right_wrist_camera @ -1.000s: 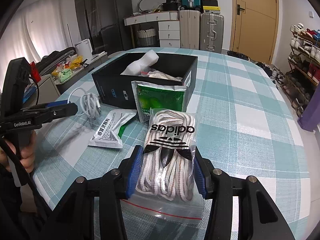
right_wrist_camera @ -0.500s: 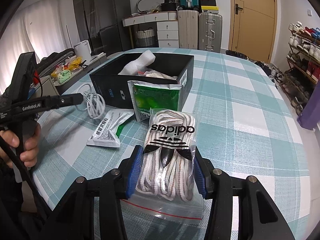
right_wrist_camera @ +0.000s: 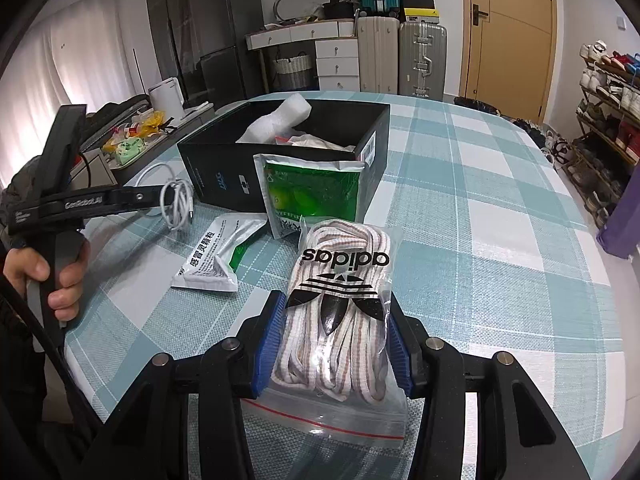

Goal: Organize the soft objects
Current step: 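Lift the white cable with the left gripper while the right holds the adidas bag, then carry the cable and adidas bag over the black box and release both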

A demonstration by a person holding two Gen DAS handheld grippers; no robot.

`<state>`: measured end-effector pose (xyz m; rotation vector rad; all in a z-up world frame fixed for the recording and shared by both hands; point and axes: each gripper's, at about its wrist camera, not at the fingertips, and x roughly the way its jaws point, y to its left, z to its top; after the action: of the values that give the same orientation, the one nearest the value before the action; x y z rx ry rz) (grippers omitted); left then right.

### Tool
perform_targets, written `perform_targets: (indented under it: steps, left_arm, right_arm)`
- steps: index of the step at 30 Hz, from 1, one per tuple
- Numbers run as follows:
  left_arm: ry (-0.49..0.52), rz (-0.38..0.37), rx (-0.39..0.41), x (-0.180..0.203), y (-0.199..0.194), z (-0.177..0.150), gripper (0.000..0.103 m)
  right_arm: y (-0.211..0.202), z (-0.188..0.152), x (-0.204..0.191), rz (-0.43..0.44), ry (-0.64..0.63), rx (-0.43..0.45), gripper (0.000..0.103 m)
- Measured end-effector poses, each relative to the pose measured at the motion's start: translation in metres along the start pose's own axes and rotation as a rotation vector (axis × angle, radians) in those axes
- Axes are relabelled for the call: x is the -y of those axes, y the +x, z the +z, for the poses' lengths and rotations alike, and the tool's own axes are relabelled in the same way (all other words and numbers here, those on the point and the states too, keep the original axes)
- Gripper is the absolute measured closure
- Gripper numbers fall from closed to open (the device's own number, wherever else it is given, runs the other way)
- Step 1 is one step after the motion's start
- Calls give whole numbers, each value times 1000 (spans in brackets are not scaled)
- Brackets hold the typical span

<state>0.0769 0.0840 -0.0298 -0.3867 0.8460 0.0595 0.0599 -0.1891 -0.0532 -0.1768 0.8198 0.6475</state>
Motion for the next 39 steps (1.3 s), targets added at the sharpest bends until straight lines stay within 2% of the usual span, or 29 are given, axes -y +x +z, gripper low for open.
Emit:
perform_targets:
  steps: [6,9,10,13,15,17,19,29,39]
  left_arm:
    - [24,-23,16,7,4,-1,17]
    - [21,-53,19,9,5,0,20]
    - [18,-67,18,10,5,0,25]
    - [27,-119,13,13,7,1,51]
    - [29,-127,16,16,6,1,56]
    - [15,-127,19,13,6,1,70]
    - [2,-136,14,11,6,0,76]
    - [19,-133,52,11,-9,-4,77]
    - [56,-145,155,18,-44,6,77]
  right_arm:
    - [1,0,-1,6,-1,-2,55]
    - [2,-1,-1,9,-3,-4,55]
    - [3,-1,-1,9,-4,-5,55]
    - [3,-1,-2,10,-5,-6,55]
    - [2,-1,-2,9,-6,-5,55]
    - [2,-1,-2,9,-6,-5,55]
    - [2,-1,-2,10,-6,-6,55]
    - [-4,1,-5,5,-15,9,55]
    - [-21,11,-7,0,-15,68,55]
